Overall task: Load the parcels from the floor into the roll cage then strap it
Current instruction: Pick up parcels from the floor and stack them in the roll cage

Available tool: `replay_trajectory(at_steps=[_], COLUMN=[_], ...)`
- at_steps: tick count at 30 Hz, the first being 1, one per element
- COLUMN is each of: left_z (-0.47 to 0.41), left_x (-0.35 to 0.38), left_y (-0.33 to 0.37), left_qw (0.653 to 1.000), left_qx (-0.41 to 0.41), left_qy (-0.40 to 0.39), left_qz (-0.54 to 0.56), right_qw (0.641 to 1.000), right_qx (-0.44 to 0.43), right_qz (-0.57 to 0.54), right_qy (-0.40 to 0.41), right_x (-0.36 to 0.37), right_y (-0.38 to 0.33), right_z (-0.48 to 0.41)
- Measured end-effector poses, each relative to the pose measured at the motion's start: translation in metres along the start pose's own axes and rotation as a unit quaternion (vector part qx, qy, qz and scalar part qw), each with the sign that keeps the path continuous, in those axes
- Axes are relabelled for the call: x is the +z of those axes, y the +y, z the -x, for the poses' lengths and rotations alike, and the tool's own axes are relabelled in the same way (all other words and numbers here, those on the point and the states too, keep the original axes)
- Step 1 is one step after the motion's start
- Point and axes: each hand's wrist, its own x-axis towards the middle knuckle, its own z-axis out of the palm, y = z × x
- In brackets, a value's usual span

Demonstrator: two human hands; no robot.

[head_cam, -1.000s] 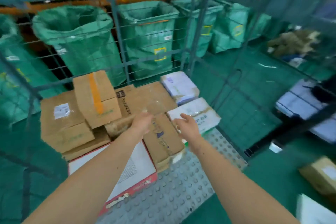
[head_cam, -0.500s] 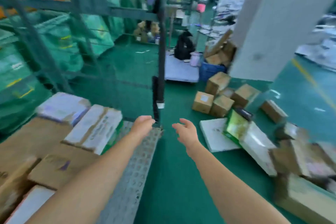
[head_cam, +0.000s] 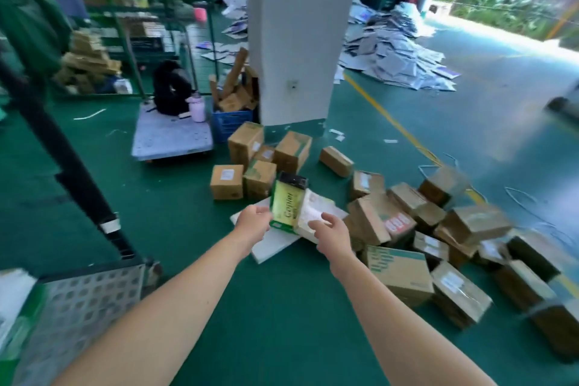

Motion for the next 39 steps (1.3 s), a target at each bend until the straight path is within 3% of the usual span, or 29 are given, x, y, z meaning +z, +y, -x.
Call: replay_trajectory(at_steps=[11, 21, 30, 39], left_z=[-0.052, -0.163, -0.318, -0.458], left_x=[0.22, 0.385, 0.532, 0.597], left_y=[0.049, 0.059, 0.066, -0.044], left_qw=[0.979, 0.918, 0.812, 0.71], left_qx=[0.011, -0.02, -0.008, -0.024], left_qy=[-0.159, -0.305, -0.391, -0.428], left_qz=[-0.129, -0.252, -0.433, -0.559], right_qw=[0.977, 0.924, 0.824, 0.757], right_qx=[0.077, 0.164, 0.296, 0.387], right_qz=[-0.105, -0.198, -0.312, -0.371], right_qy=[0.169, 0.282, 0.368, 0.374], right_x=[-0.192, -0.275, -0.319, -0.286], right_y=[0.038, 0.087, 0.115, 0.23], right_z=[-0.061, -0.161, -0.31, -0.441])
